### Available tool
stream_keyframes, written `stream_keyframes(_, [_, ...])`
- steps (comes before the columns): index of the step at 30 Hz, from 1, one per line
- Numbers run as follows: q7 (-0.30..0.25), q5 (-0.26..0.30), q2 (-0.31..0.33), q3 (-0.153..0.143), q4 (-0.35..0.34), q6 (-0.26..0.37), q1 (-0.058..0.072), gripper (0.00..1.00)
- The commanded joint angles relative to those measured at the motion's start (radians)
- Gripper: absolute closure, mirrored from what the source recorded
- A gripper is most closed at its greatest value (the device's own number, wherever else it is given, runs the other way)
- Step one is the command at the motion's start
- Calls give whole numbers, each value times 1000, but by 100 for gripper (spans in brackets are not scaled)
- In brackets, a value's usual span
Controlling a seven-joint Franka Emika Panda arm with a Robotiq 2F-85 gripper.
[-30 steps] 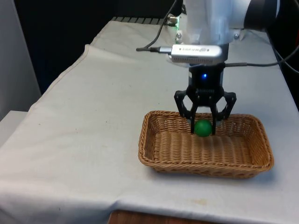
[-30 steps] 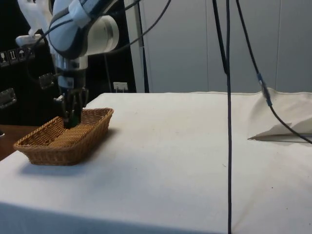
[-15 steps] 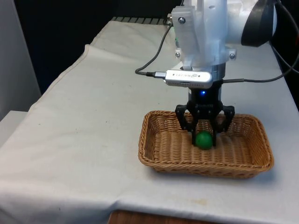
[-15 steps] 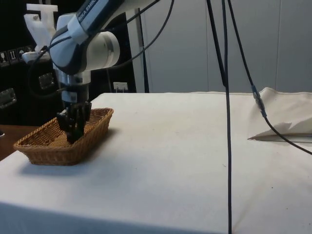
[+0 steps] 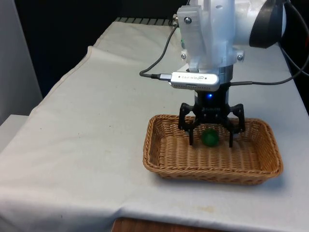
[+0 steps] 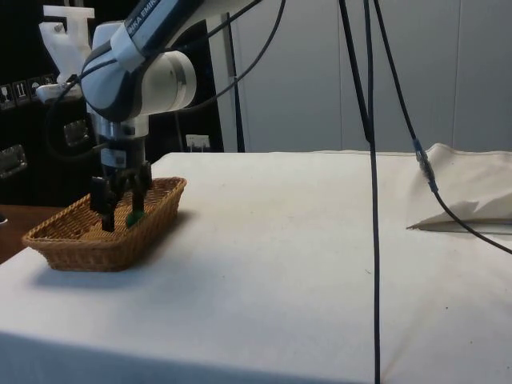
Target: Pick up the ball and place it into the basket.
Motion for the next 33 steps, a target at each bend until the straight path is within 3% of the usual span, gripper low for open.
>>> stream_keyframes(1, [-2, 1, -1, 2, 2, -5, -3, 0])
stream_keyframes(5, [5, -4, -11, -5, -2, -10, 4, 0])
stream_keyframes(6, [0, 0, -1, -1, 0, 0, 0, 0])
stream_keyframes(8, [13, -8, -24, -12, -7, -15, 12, 0])
stream_keyframes(14, [50, -38, -69, -15, -21, -35, 26, 0])
stream_keyframes(15, [55, -42, -75, -14, -24, -36, 27, 0])
stream_keyframes(16, [43, -36, -68, -5, -16, -33, 17, 0])
stream_keyframes(17, [61, -46, -84, -14, -28, -38, 30, 0])
stream_keyframes(19, [77, -59, -106, -15, -37, -44, 37, 0])
stream_keyframes(24, [103, -82, -149, -13, -62, -56, 47, 0])
stream_keyframes(25, [93, -76, -138, -5, -51, -54, 37, 0])
stream_keyframes(26, [107, -85, -158, -14, -67, -58, 50, 0])
stream_keyframes(33, [136, -120, -239, -12, -130, -62, 64, 0])
